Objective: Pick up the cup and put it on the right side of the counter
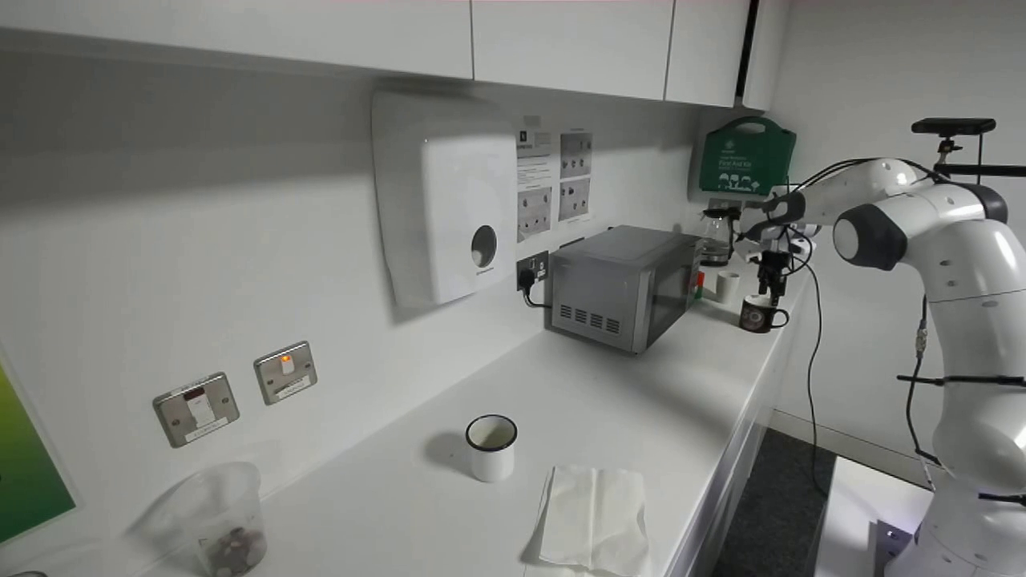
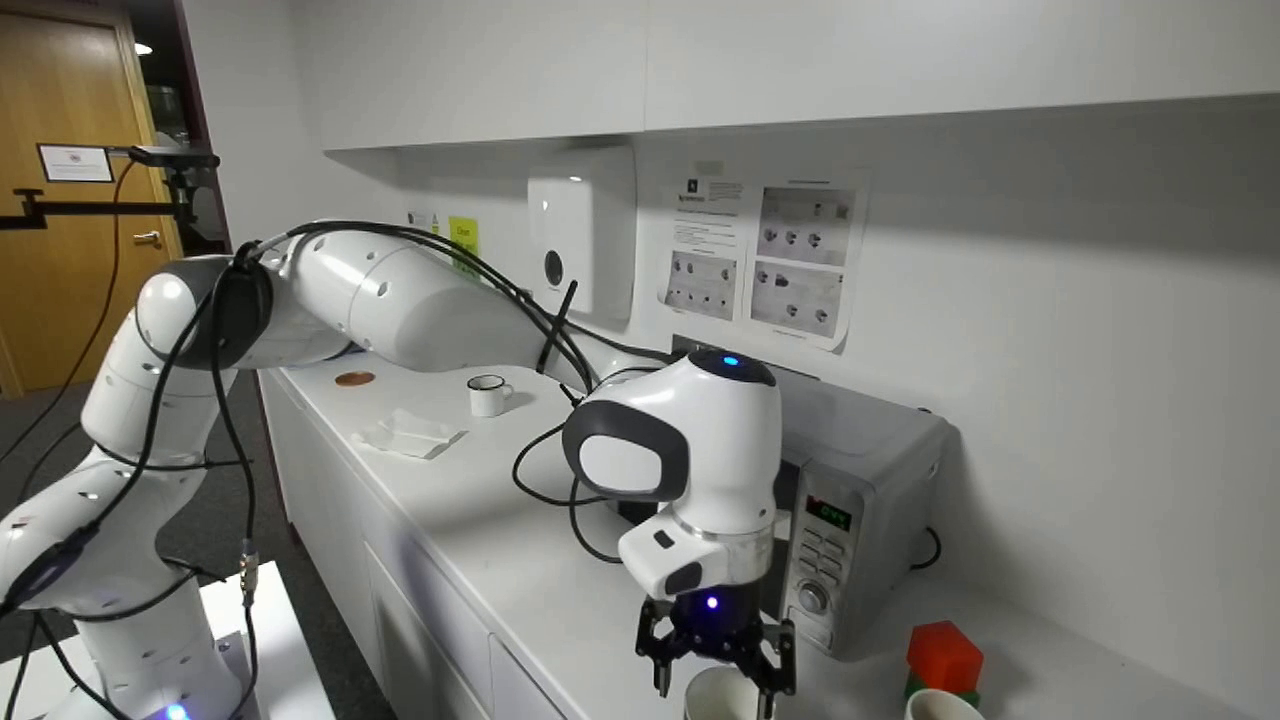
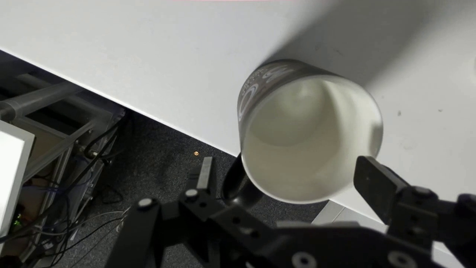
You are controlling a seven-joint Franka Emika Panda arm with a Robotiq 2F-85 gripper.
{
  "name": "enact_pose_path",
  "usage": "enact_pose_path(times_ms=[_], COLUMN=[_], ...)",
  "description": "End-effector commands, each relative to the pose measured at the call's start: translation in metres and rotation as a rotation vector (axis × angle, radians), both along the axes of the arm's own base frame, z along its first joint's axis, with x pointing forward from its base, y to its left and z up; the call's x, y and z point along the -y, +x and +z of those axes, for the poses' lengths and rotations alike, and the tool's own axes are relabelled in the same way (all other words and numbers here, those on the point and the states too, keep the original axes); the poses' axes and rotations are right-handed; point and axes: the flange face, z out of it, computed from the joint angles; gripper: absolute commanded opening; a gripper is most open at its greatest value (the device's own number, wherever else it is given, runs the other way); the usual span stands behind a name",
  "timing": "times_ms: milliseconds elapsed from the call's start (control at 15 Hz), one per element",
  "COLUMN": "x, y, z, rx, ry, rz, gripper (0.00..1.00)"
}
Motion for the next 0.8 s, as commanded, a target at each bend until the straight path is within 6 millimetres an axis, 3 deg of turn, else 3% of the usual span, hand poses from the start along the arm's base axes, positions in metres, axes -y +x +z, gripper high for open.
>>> enact_pose_path(times_ms=[0,333,733], x=[0.008,0.000,-0.048], y=[-0.006,-0.008,-0.010], z=[0.033,0.067,0.095], rx=[0.038,0.105,0.191], ry=[0.020,0.037,0.084], rz=[-0.038,-0.034,0.054], gripper=[1.00,1.00,1.00])
